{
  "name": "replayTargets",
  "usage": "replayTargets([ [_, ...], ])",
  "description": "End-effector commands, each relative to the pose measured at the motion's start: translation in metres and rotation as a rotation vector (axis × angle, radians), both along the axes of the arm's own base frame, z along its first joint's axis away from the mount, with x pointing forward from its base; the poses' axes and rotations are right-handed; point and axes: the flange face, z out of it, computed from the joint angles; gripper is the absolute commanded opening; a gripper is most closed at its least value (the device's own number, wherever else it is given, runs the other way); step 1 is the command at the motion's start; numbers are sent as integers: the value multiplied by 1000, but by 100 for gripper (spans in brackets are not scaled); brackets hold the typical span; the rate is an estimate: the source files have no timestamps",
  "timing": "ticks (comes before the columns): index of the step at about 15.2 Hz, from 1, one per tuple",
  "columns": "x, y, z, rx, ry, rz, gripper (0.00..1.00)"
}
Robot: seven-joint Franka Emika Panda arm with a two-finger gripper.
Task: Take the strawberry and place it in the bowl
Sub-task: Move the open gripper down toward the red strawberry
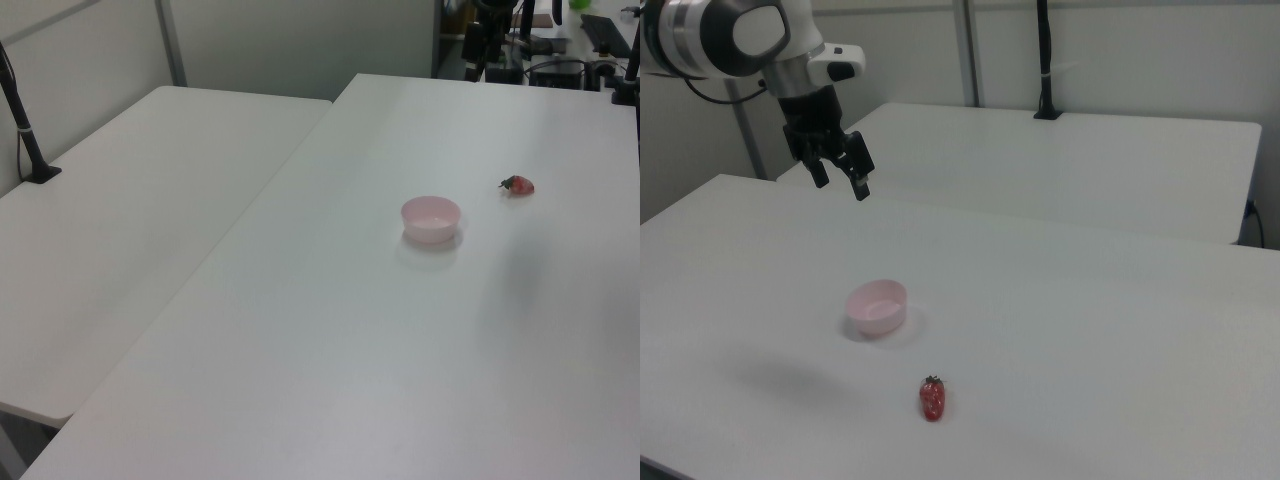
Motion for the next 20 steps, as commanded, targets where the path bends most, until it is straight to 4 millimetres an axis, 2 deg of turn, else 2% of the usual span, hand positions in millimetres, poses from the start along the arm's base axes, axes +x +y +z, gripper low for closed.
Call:
replayTargets([
  [1, -1, -10, 10, 22, 2, -5, 100],
  [16, 0, -9, 9, 20, 6, 22, 100],
  [18, -2, -9, 6, 5, 30, 111, 100],
  [20, -9, -16, 2, -3, 96, 297, 100],
])
